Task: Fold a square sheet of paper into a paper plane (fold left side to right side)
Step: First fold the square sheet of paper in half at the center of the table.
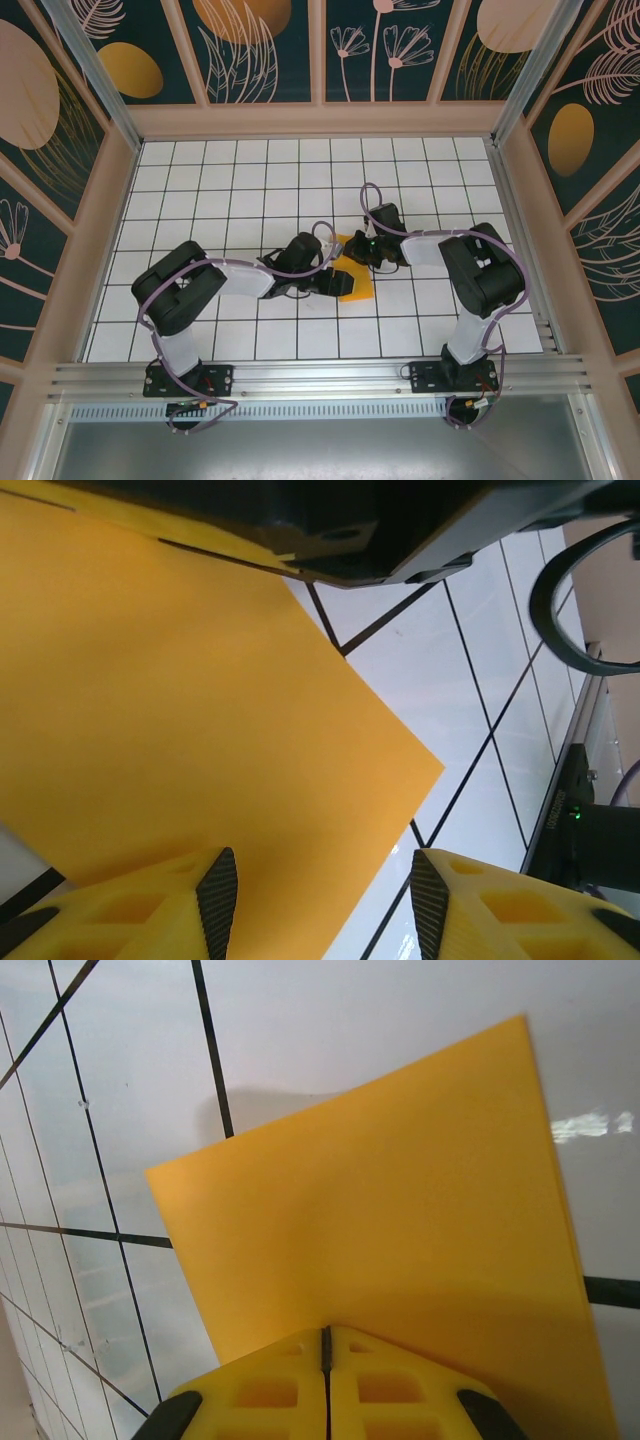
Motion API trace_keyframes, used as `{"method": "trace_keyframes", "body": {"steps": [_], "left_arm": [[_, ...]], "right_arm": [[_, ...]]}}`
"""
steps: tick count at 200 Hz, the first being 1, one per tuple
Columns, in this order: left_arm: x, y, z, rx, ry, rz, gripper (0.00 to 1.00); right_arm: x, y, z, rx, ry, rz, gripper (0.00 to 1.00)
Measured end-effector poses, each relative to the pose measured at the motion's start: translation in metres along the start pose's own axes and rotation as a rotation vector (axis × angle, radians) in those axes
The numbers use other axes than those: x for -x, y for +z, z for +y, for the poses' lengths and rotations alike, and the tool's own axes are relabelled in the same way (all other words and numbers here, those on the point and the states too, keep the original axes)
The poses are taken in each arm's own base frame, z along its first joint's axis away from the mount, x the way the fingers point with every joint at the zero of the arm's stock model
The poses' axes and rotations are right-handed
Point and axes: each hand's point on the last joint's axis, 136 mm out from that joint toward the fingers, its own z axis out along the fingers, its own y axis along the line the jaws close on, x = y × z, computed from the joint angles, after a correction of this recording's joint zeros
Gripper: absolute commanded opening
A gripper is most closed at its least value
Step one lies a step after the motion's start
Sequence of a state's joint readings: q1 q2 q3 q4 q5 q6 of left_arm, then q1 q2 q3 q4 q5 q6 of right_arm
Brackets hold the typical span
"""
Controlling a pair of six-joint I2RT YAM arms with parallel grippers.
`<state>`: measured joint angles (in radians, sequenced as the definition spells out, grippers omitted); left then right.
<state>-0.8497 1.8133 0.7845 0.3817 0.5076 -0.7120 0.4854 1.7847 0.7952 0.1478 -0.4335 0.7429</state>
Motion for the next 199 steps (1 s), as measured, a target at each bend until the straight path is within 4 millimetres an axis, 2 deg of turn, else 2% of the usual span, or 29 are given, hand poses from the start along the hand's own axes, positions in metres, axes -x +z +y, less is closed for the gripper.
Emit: {"method": "trace_keyframes", "body": {"steps": [33, 146, 199], "left_arm": [[0.0, 0.002, 0.006, 0.028, -0.004, 0.0, 0.51], [-0.007, 0.009, 0.004, 0.084, 0.105, 0.03, 0.5], [-0.022, 0.007, -0.002, 0.076, 0.127, 0.053, 0.51]], "right_arm": [[0.0, 0.0, 0.0, -0.001, 0.0, -0.001, 0.08], [0.0, 0.001, 0.0, -0.01, -0.003, -0.006, 0.07], [0.0, 0.001, 0.0, -0.014, -0.004, -0.006, 0.07]]}}
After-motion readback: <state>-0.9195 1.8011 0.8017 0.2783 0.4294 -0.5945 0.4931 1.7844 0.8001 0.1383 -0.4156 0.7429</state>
